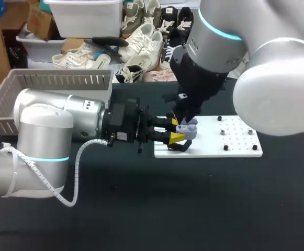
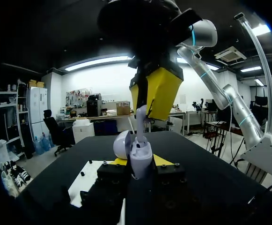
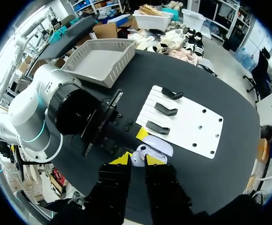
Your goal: Pick up each earbud case from the left stands, insert the matching earbuds, close the lid, and place the case in the box.
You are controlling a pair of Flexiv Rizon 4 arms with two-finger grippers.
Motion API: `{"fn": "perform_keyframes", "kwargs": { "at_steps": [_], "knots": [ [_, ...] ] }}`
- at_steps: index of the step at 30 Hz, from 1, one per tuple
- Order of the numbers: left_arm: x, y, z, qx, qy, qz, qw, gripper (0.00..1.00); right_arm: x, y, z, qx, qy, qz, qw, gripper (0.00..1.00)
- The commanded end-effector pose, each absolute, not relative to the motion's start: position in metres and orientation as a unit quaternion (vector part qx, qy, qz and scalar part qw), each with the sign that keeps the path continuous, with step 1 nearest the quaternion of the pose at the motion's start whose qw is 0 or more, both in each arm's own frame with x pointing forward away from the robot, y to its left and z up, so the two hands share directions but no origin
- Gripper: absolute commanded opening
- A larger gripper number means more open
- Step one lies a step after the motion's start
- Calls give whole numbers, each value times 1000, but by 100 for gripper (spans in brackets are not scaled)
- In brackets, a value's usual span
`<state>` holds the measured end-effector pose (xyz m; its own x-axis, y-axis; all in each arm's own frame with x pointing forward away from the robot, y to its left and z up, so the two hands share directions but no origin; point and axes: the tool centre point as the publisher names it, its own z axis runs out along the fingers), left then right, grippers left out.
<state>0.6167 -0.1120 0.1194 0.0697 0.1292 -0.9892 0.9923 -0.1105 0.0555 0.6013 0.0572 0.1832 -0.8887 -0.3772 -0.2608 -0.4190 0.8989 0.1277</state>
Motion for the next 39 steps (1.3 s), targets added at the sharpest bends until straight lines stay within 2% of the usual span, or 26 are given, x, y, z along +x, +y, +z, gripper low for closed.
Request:
{"fn": "perform_keyframes", "kwargs": {
  "at_steps": [1, 39],
  "knots": [
    [616, -112, 119, 573, 489, -475, 455, 0, 603, 56, 179, -203, 967, 94, 119, 0],
    [616, -112, 119, 573, 489, -475, 455, 0, 602, 52, 171, -202, 966, 104, 123, 0]
  ]
}}
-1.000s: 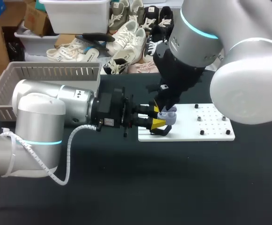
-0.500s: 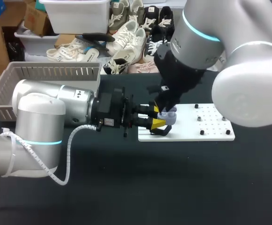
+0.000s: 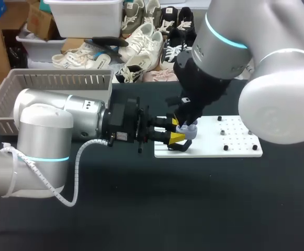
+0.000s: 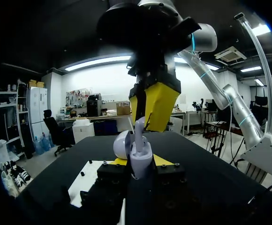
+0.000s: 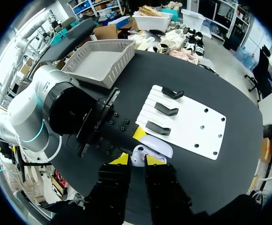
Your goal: Pick up each earbud case from the left stands, insert the matching earbuds, close the lid, and place the case in the box.
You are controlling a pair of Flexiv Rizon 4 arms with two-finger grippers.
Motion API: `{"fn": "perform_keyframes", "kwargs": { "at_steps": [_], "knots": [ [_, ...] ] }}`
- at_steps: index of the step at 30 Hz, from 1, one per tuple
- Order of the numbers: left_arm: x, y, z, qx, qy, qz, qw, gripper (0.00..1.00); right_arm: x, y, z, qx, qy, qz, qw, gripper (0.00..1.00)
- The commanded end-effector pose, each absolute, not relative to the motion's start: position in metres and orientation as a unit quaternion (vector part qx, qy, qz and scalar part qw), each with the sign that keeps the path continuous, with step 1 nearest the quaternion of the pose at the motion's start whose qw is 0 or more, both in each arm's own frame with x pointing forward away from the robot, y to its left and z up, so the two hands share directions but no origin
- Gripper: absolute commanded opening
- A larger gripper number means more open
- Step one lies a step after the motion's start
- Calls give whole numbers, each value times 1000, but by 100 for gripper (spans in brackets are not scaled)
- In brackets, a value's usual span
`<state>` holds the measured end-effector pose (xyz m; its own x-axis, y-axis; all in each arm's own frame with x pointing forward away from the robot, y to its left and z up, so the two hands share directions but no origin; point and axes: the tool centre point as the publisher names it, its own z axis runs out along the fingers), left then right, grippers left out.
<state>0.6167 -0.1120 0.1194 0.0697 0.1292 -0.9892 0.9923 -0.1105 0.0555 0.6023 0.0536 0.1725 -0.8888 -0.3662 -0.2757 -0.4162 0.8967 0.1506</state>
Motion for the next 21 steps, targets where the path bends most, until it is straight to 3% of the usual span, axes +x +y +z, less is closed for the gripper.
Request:
{"fn": "perform_keyframes", "kwargs": {
  "at_steps": [1, 21],
  "knots": [
    [616, -112, 119, 573, 489, -475, 455, 0, 602, 51, 171, -201, 966, 104, 123, 0],
    [616, -112, 119, 573, 489, -475, 455, 0, 605, 53, 167, -203, 966, 108, 122, 0]
  ]
}}
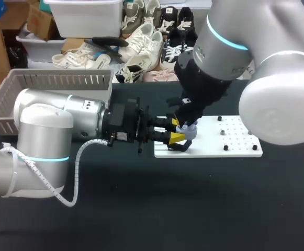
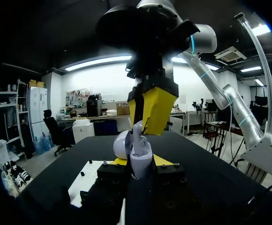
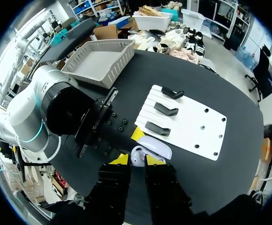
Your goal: Pick up each earbud case from the left stands, insert the matching earbuds, close the lid, and place the case in the box.
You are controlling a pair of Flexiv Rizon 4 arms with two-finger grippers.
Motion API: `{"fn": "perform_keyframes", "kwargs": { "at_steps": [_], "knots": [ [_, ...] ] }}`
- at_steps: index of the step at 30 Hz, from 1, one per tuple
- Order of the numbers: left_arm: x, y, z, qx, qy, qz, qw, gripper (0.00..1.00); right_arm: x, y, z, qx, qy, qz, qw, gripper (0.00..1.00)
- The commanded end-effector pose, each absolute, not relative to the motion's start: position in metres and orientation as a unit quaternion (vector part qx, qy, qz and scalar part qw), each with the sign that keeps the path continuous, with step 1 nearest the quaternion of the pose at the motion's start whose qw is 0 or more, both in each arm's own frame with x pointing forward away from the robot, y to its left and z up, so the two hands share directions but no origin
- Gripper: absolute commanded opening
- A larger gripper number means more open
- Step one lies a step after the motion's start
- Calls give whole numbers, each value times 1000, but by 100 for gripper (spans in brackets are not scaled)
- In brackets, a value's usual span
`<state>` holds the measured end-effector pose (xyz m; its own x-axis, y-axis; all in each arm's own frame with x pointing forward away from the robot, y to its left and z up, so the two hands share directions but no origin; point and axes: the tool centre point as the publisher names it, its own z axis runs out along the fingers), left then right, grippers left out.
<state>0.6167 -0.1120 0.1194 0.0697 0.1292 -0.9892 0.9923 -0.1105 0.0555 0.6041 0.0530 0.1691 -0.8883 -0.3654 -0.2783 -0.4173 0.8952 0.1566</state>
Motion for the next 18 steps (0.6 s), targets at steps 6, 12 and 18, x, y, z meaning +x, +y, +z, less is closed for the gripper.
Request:
{"fn": "perform_keyframes", "kwargs": {
  "at_steps": [6, 12, 18],
  "knots": [
    [616, -112, 119, 573, 489, -475, 455, 0, 606, 54, 167, -202, 966, 108, 122, 0],
    [616, -112, 119, 573, 489, -475, 455, 0, 607, 56, 166, -202, 966, 108, 121, 0],
    [616, -112, 119, 573, 489, -475, 455, 0, 609, 57, 164, -201, 966, 108, 121, 0]
  ]
}}
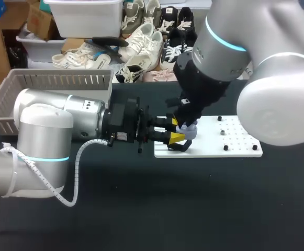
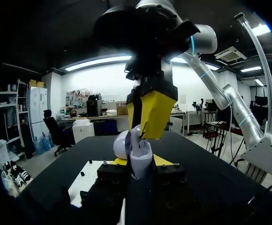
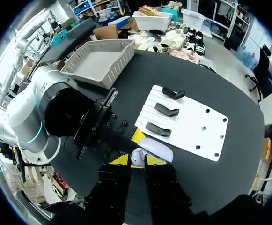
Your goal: Pick up each earbud case from the left stands, insert the matching earbuds, close the lid, and place the case in the box.
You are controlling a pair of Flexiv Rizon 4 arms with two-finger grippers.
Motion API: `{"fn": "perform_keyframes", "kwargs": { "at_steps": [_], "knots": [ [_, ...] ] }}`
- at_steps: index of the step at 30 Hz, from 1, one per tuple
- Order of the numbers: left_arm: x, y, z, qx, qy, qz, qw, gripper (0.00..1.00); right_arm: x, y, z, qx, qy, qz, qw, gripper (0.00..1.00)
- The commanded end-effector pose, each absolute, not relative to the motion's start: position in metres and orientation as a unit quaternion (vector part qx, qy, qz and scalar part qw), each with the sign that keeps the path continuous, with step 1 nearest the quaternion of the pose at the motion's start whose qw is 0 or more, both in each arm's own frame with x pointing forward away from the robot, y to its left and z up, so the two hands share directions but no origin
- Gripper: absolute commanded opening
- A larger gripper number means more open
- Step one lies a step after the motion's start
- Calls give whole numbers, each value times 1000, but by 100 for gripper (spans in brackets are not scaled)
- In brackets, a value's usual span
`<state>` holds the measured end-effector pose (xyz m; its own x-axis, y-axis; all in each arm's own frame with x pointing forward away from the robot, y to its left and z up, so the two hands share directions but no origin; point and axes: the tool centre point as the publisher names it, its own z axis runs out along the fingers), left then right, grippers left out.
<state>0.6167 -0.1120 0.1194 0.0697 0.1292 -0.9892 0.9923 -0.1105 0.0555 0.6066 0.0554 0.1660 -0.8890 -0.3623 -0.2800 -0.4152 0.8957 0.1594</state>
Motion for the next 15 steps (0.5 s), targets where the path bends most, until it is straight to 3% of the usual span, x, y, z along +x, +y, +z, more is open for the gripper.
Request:
{"fn": "perform_keyframes", "kwargs": {
  "at_steps": [1, 15],
  "knots": [
    [616, -112, 119, 573, 489, -475, 455, 0, 609, 58, 163, -201, 966, 108, 121, 0],
    [616, -112, 119, 573, 489, -475, 455, 0, 607, 56, 161, -205, 969, 86, 110, 0]
  ]
}}
